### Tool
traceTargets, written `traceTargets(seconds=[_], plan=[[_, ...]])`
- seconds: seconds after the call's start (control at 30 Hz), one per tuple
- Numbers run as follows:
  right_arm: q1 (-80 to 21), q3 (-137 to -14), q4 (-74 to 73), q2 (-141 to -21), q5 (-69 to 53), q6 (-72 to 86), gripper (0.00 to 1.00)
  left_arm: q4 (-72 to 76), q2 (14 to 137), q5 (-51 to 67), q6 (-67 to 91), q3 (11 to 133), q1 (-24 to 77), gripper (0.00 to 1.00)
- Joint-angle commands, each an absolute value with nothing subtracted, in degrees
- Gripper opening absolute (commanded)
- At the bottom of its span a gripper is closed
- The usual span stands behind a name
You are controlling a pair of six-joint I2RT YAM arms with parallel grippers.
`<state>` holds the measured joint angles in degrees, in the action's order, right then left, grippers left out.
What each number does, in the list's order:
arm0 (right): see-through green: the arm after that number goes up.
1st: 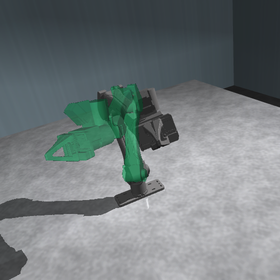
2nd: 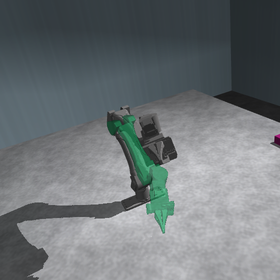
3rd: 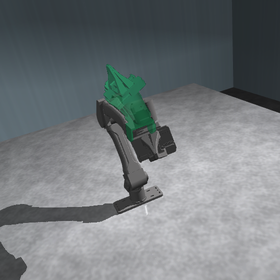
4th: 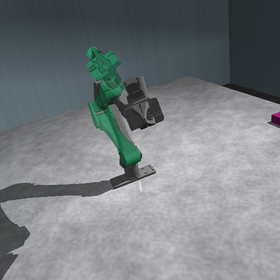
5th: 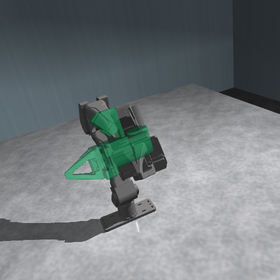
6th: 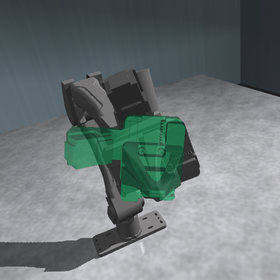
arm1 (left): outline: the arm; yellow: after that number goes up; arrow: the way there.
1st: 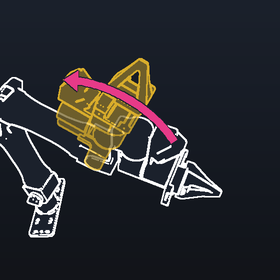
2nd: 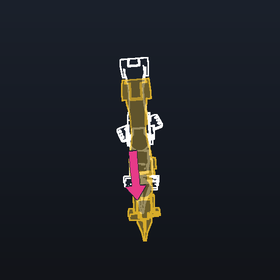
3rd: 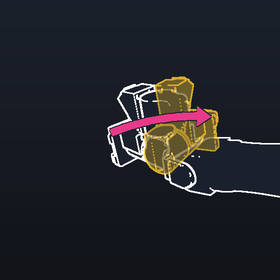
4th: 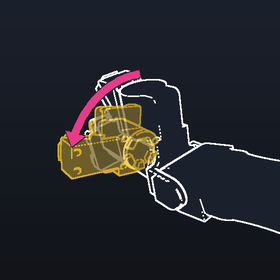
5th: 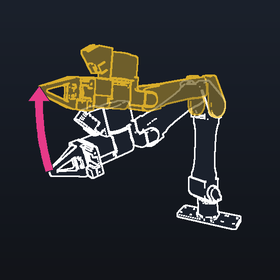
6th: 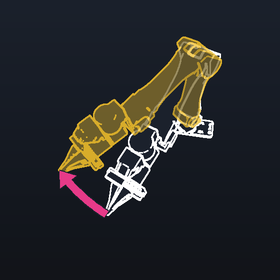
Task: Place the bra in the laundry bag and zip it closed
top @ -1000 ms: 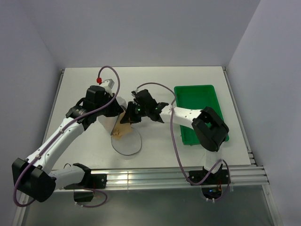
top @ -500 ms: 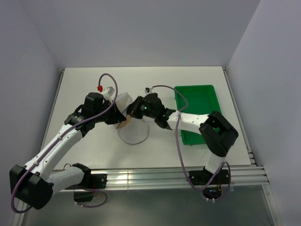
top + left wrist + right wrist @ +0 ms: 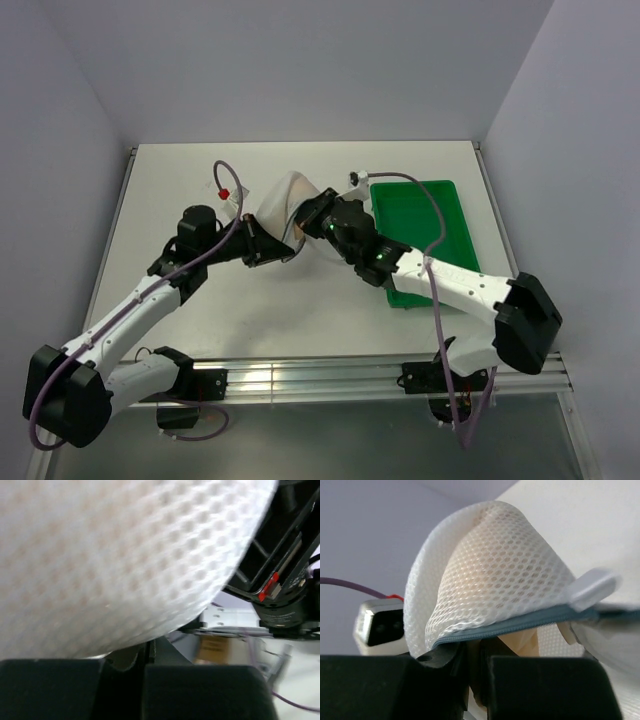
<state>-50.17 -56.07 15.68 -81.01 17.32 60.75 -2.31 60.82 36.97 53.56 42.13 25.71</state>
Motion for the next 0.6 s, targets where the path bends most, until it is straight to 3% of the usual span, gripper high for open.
traceTargets(seconds=[0.0, 0.17, 0.37, 0.57], plan=[[-50.71, -53.90, 17.92, -74.99, 29.35, 55.20, 0.00, 17.02, 60.12, 47.98, 69.50, 37.37, 25.93, 0.00], [-51.68, -60.01, 7.66, -78.13, 31.99, 51.42, 0.00, 29.41, 61.17, 48.69, 78.64, 33.84, 25.75, 0.00], [-52.38, -62.94, -3.51, -86.48, 34.54, 50.28, 0.00, 59.56, 64.94, 48.26, 102.53, 25.23, 24.44, 0.00], [-52.91, -58.54, -3.25, -89.65, 31.56, 49.48, 0.00, 44.48, 63.63, 45.71, 95.98, 26.28, 22.51, 0.00]])
